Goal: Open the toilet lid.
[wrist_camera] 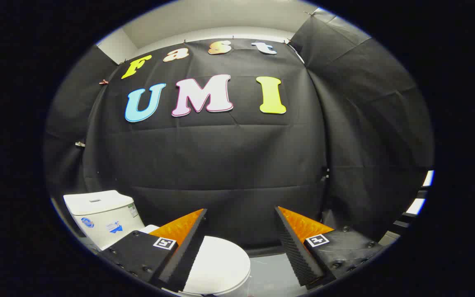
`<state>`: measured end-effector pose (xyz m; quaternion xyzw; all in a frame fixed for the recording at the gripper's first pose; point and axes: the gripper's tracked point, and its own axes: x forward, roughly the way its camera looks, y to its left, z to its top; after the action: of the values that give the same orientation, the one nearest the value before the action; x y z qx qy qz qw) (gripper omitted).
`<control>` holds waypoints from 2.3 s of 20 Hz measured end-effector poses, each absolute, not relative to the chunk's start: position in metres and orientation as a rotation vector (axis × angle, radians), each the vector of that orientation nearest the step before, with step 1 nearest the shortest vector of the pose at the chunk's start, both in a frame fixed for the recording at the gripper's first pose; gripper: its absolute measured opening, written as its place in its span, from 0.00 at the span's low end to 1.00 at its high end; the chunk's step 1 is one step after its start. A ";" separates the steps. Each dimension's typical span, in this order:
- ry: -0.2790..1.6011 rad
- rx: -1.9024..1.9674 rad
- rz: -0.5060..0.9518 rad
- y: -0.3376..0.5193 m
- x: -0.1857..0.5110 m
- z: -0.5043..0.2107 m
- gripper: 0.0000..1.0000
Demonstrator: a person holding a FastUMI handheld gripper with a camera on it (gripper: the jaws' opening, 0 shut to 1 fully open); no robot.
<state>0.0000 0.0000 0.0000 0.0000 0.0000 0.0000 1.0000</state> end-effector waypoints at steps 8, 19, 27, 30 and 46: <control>-0.016 -0.031 -0.002 0.000 -0.001 0.005 0.98; -0.009 -0.042 0.005 0.001 0.000 0.003 0.98; 0.010 -0.044 -0.005 -0.004 0.002 -0.002 0.98; 0.012 -0.039 -0.008 -0.003 0.004 0.004 0.98; 0.190 -0.019 -0.013 -0.002 -0.032 -0.090 0.98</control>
<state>-0.0320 -0.0020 -0.0904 -0.0096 0.0948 -0.0065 0.9954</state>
